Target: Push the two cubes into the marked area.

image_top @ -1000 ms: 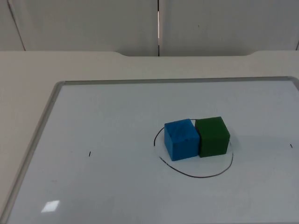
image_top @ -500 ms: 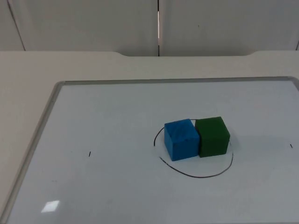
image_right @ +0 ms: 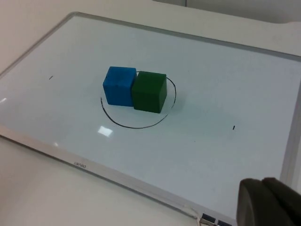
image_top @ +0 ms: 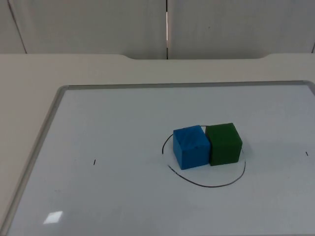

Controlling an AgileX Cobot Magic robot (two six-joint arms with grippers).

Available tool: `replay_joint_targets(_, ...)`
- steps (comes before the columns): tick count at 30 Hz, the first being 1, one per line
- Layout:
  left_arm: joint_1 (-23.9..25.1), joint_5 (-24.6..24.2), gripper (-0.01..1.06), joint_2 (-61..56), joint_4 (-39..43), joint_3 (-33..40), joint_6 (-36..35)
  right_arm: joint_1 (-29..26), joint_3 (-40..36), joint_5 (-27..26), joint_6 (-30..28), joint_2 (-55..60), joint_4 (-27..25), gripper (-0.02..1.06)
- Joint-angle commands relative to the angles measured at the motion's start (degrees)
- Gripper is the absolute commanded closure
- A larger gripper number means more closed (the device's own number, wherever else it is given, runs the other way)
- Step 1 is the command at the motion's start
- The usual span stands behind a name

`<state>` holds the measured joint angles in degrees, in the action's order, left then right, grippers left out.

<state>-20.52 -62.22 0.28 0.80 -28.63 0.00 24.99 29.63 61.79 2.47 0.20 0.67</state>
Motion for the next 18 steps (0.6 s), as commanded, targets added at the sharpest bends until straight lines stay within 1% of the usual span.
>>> replay_joint_targets(1, 0.0, 0.6, 0.0, -0.3, 0.2, 0.3, -0.4, 0.2, -0.1, 0.0, -0.7, -0.2, 0.1, 1.05)
replay_joint_targets(10, 0.0, 0.6, 0.0, -0.3, 0.2, 0.3, -0.4, 0.2, -0.1, 0.0, -0.8, -0.2, 0.0, 1.04)
replay_joint_targets(12, 0.0, 0.6, 0.0, -0.3, 0.2, 0.3, -0.4, 0.2, -0.1, 0.0, -1.8, -0.2, -0.7, 0.97)
replay_joint_targets(13, 0.0, 0.6, 0.0, -0.3, 0.2, 0.3, -0.4, 0.2, -0.1, 0.0, -1.8, -0.2, -0.7, 0.97)
replay_joint_targets(14, 0.0, 0.6, 0.0, -0.3, 0.2, 0.3, -0.4, 0.2, -0.1, 0.0, -2.5, -0.2, -1.3, 0.91)
replay_joint_targets(15, 0.0, 0.6, 0.0, -0.3, 0.2, 0.3, -0.4, 0.2, -0.1, 0.0, -2.8, -0.2, -1.4, 0.79)
replay_joint_targets(17, 0.0, 0.6, 0.0, -0.3, 0.2, 0.3, -0.4, 0.2, -0.1, 0.0, -2.8, -0.2, -1.4, 0.62)
replay_joint_targets(18, 0.0, 0.6, 0.0, -0.3, 0.2, 0.3, -0.4, 0.2, -0.1, 0.0, -2.8, -0.2, -1.4, 0.62)
